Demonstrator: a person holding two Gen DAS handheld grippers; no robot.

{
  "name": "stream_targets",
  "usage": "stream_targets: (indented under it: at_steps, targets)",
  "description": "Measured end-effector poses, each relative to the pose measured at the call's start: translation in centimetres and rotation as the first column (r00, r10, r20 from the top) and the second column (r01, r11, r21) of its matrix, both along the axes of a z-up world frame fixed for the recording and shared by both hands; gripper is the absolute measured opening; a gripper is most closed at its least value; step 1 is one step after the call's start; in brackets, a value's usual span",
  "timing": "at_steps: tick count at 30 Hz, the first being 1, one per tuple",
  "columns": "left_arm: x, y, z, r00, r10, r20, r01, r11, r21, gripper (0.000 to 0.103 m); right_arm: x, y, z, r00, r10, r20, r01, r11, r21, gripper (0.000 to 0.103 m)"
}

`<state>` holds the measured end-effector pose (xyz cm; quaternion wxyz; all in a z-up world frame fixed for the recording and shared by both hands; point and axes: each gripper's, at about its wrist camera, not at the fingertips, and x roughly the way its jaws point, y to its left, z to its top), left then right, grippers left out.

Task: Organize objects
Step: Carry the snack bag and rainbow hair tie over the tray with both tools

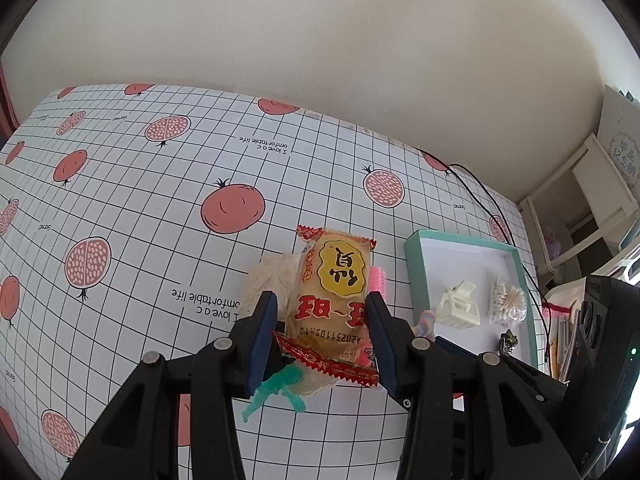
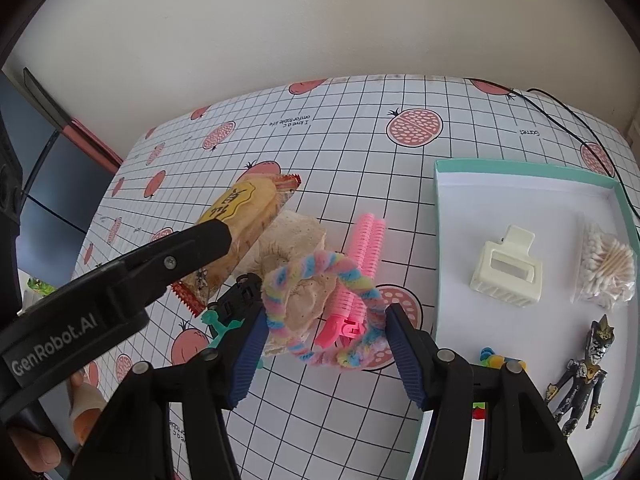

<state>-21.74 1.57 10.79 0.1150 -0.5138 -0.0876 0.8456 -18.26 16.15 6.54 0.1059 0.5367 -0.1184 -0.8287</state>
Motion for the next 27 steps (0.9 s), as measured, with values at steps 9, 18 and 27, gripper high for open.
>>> stream_targets:
  at_steps: [9,18,27]
  targets:
    - [1.0,1.9,0.9,1.0,-0.021,-0.018,0.021,1.0,0.02,0.047,0.9,4.2,0.9,0.997,-0.076,-0.016,0.076,0.997,0.003,0.063]
    - [2.6,7.4,1.5,0.993,-0.112,-0.037,0.114,0.993,0.034,0.047,2.6,11.9,1.9,0.972,-0.232,-0.028,0.232,0.973,0.013,0.063]
    - [3.9,12.3,1.5,0.979,-0.195,-0.052,0.197,0.98,0.036,0.047,4.1,17.0,2.5,0.941,-0.336,-0.042,0.336,0.942,-0.008,0.063]
